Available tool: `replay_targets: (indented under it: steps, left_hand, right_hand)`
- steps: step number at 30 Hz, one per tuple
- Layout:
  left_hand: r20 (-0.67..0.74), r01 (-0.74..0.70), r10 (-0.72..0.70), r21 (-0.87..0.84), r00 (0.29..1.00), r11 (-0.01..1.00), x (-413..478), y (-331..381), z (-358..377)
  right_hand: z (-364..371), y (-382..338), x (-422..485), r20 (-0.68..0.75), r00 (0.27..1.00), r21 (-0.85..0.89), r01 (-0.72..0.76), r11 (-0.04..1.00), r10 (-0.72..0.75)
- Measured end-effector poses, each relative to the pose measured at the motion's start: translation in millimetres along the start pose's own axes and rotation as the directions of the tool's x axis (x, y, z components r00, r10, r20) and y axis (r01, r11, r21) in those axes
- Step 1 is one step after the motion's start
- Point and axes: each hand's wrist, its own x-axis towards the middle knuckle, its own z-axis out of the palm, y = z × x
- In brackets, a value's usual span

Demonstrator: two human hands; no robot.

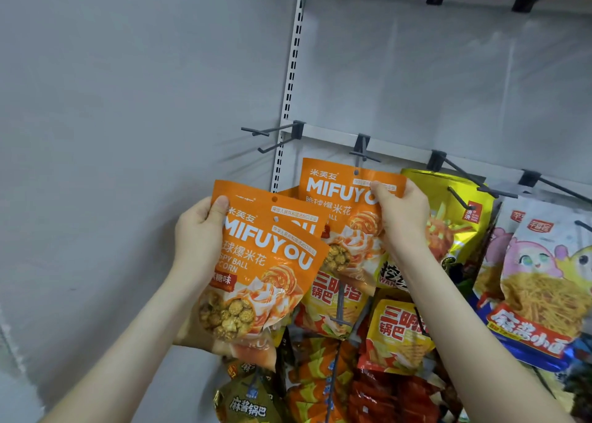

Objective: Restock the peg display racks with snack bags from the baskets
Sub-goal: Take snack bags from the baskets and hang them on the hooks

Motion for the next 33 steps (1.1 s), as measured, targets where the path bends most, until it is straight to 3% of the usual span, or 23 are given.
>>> replay_targets:
  steps: [5,12,15,17,24,29,33]
  left_hand:
    - [-0.064,-0.05,0.052,0.041,0.997,0.998,5,-2,10]
    - [-0.061,-0.042,0.043,0.028,0.997,0.999,9,-5,17]
    - [-0.066,-0.037,0.038,0.013,0.997,0.999,8,-7,13]
    - [-0.077,-0.037,0.038,0.012,0.996,0.999,7,-7,12]
    - [-0.078,-0.034,0.031,-0.039,0.996,0.999,8,-11,7]
    - [-0.065,-0.012,0.008,-0.057,0.998,0.998,10,-12,4]
    - [-0.003,0.001,-0.002,-0.072,1.0,0.997,5,-6,5]
  right_hand:
    - [1,8,7,-0.029,0.999,-0.074,0.012,0.997,-0.015]
    - [24,17,26,-0.104,0.968,-0.335,0.182,0.924,-0.228]
    - [33,41,21,-0.084,0.83,-0.604,0.398,0.691,-0.551]
    - [39,53,14,-0.006,0.761,-0.694,0.464,0.551,-0.649]
    - [58,74,25,0.241,0.813,-0.876,0.418,0.243,-0.529]
    - [52,85,51,0.301,0.873,-0.874,0.414,0.256,-0.384]
    - [45,73,46,0.293,0.854,-0.791,0.469,0.393,-0.431]
